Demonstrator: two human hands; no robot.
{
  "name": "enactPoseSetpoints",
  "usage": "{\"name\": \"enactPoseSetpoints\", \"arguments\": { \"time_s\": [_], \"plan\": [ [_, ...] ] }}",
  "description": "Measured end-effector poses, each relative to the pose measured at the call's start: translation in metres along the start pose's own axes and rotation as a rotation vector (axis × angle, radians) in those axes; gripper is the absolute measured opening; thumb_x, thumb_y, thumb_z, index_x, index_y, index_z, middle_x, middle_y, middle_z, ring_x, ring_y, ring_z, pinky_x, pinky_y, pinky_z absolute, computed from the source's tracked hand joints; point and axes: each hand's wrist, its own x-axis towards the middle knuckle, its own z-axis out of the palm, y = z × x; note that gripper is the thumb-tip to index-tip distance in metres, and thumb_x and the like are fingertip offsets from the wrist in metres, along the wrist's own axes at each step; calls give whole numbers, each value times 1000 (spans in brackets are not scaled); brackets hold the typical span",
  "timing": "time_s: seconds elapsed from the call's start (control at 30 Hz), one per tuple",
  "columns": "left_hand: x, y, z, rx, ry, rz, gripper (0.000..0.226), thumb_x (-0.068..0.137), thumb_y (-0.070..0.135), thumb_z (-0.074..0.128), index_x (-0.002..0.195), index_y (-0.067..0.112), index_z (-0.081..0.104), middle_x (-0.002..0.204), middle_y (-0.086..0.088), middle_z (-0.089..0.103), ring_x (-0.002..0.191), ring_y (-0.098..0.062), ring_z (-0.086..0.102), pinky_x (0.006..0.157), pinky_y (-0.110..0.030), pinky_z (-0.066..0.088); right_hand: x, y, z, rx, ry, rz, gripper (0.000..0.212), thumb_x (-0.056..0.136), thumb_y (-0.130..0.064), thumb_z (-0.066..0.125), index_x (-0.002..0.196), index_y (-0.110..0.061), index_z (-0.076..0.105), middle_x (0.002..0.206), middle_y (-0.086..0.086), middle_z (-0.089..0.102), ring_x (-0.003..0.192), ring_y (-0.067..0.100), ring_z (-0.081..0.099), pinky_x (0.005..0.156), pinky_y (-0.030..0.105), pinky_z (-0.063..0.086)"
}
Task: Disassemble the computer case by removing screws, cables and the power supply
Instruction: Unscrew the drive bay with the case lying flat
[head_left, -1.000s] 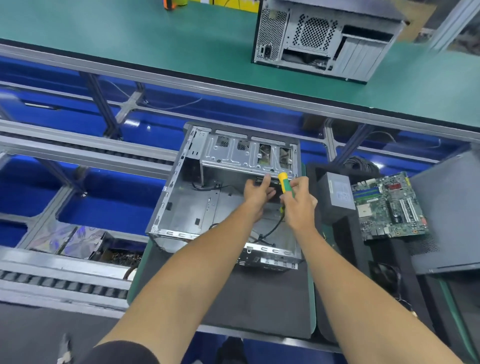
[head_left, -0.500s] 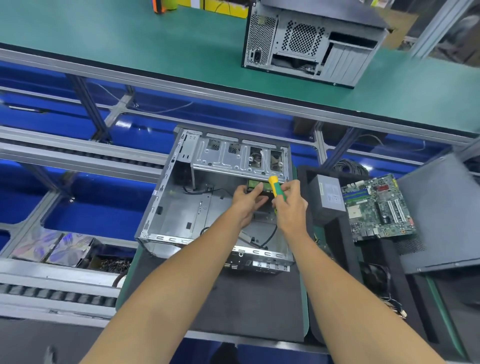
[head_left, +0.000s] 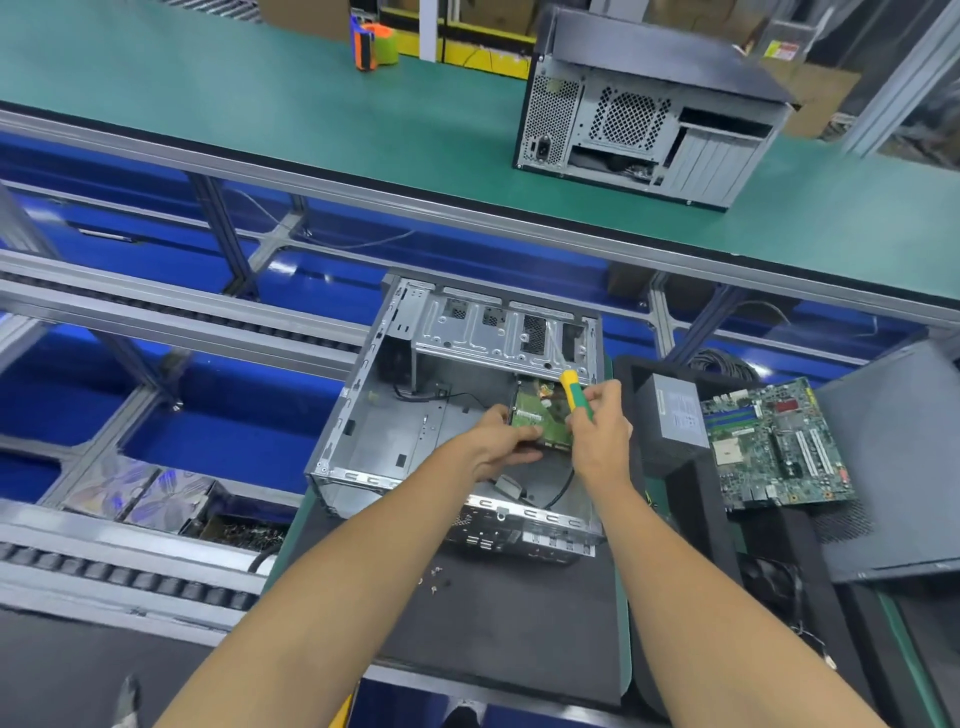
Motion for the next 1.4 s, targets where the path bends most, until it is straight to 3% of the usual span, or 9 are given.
{"name": "enactPoseSetpoints", "arguments": {
  "time_s": [0.13,0.3,0.5,0.7,0.97,1.1,1.27,1.33,1.4],
  "plan": [
    [-8,2,-5,-2,-1,2,51,92,1,73,131,5,40,116,-17,68,86,-26,73,83,-40,64,0,1,0,-18,-13,-2,18,90,-9,51,98,-24,43,84,10,64,78,33,62,70,54,53],
    [-22,6,-14,-13,59,53,79,92,8,74,154,12,26,117,-18,70,82,-25,75,79,-35,64,-1,1,0,-64,-37,-29,16,93,-14,48,98,-26,39,87,8,62,83,35,60,70,54,54],
    [-38,6,-25,8,182,133,36,85,18,70,115,6,56,99,-14,74,79,-21,77,80,-41,64,-2,0,-1,-42,-44,-15,15,94,-12,48,102,-22,41,91,10,62,91,37,59,73,57,55],
    [-49,10,-22,2,326,264,31,81,21,74,106,4,68,82,-9,75,64,-17,73,58,-30,59,-2,0,-3,-48,-43,-46,13,95,-13,49,105,-19,44,89,8,57,93,37,56,75,55,53],
    [-62,10,-17,53,396,296,27,76,29,72,98,12,74,88,-5,75,82,-21,75,70,-44,65,3,5,1,-86,-93,-61,10,98,-20,48,106,-23,52,77,-5,52,101,33,47,80,44,46],
    [-77,8,3,-116,403,313,18,81,22,71,97,13,70,86,-7,73,73,-18,71,63,-35,60,-3,5,-5,-31,-106,-98,7,97,-23,48,92,-24,43,69,-3,47,91,30,49,63,35,31],
    [-91,17,42,-262,297,377,14,92,11,64,103,11,56,93,-11,72,90,-26,71,76,-43,61,-1,-3,-27,212,-132,-31,19,96,-25,56,80,-18,47,65,-2,50,56,11,43,55,32,35],
    [-93,21,60,-238,244,403,14,94,7,62,100,11,50,89,-9,71,85,-21,71,75,-39,61,8,-4,-44,272,-128,-12,24,97,-25,56,75,-23,47,63,-6,49,50,3,41,49,21,32],
    [-93,25,81,-167,225,403,16,93,1,61,93,11,48,86,-9,66,79,-18,68,70,-34,59,23,0,-64,297,-144,40,26,98,-24,56,73,-20,50,61,-7,46,48,2,41,49,22,32]
  ]
}}
